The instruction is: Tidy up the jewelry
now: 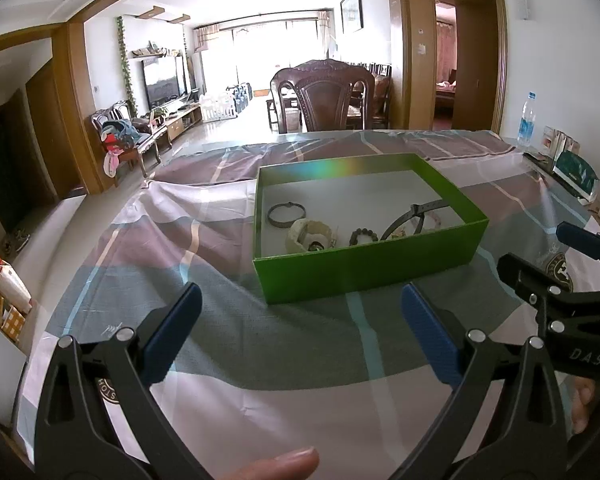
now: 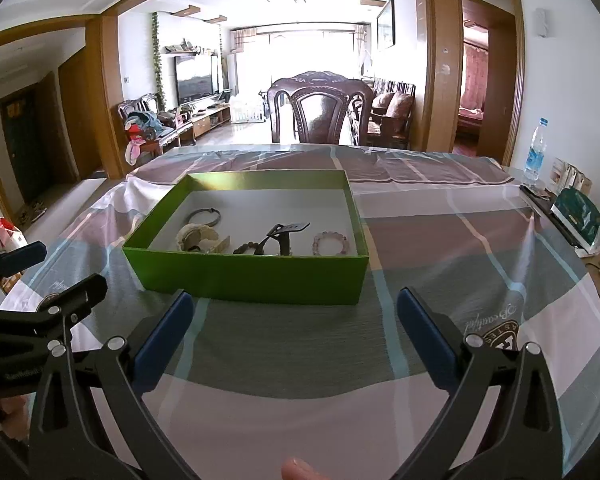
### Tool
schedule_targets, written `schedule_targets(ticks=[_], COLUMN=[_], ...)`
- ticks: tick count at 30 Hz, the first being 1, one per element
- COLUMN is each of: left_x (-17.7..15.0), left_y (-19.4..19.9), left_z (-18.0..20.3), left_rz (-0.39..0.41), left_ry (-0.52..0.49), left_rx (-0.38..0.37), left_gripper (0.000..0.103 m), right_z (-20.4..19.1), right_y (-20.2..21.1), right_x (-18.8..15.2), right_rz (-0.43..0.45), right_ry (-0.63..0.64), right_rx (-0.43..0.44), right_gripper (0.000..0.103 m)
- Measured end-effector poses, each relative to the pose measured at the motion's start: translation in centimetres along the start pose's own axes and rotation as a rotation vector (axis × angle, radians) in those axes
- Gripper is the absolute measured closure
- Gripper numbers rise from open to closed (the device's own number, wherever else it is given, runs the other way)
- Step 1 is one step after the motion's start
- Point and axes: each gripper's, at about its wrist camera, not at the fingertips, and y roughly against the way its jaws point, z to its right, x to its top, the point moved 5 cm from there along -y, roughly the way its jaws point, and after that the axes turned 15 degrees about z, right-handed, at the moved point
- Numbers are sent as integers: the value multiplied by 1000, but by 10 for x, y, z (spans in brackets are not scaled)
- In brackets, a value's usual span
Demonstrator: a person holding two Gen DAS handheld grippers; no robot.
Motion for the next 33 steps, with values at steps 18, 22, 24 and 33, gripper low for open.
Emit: schedule_targets(ticks=[18, 22, 24, 33], left_x=[-1, -1, -1, -2], left_y=[-1, -1, -1, 0], left_z=[-4, -4, -4, -6], left_rz=[-2, -3, -4, -8], left_ry=[-7, -6, -6, -6], left_rx=[4, 4, 4, 1], left_gripper=[4, 4, 4, 4], right_z=[-2, -2, -2, -2], right_y=[0, 0, 0, 0], right_x=[0, 0, 0, 0], right_rz=[-2, -2, -2, -2], right_ry=[1, 2, 2, 2], right_rx=[2, 1, 1, 1], right_gripper=[3, 3, 3, 3])
